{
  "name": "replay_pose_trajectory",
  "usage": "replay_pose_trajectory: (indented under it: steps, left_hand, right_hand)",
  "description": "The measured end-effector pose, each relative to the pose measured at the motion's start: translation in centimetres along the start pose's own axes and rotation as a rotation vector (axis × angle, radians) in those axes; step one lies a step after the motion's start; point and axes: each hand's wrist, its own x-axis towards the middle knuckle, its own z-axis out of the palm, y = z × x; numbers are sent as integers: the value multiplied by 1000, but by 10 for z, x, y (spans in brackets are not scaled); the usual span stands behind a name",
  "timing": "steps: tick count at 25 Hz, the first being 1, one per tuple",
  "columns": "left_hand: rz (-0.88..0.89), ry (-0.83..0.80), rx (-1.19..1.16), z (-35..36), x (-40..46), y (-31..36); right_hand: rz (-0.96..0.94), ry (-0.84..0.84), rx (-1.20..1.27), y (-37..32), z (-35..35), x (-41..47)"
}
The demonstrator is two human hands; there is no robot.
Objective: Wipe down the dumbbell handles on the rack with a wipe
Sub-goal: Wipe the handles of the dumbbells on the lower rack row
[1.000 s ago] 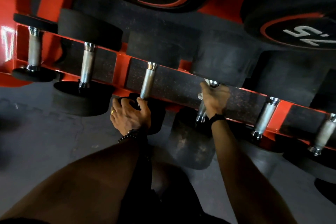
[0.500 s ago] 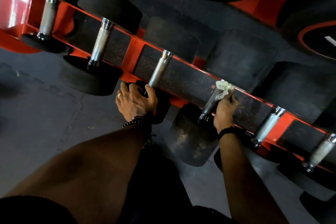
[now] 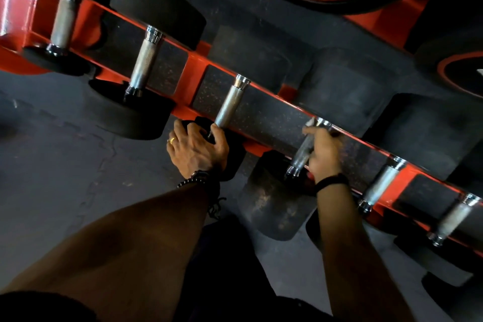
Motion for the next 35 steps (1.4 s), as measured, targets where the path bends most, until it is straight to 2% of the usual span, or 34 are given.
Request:
replay_pose_trajectory:
  steps: [1,2,5,8,9,13,15,20,23,30,33,35]
  left_hand:
    - [5,5,-9,1,-1,0]
    - [13,15,-16,2,-2,1]
    - [1,22,-14,3,1,0]
    - [7,8,-21,4,-1,-1]
    - [9,13,-23,3,-1,0]
    - [-1,9,-2,4,1,-2]
    - [14,21,-8,5,-1,-3]
    - [8,13,12,7,-1,-3]
    - [13,20,30,9,0,-3]
    - [5,24,0,7,2,-1]
    - [196,60,29,3,-2,-2]
    - [407,65,112,-4,-7,-2]
  right_hand:
    - [66,-74,71,-1,-2,-1]
    - [31,-79,116,-3,-2,-8]
    - [-151,2,5,-1,11,-30]
    - [-25,-64,126,-11,4,-19]
    - [-47,-42,122,-8,-1,-14]
    - [-526,190,-322,19,-16,-29]
    - [-627,230,-394,25,-32,-34]
    - [-355,351,-634,53,-46,-71]
    - [-339,374,-527,53,-38,-80]
    - [-341,361,-610,50,-40,-83]
    - [-335,303,-518,51,-42,-83]
    - [-210,234,-342,48,-40,-74]
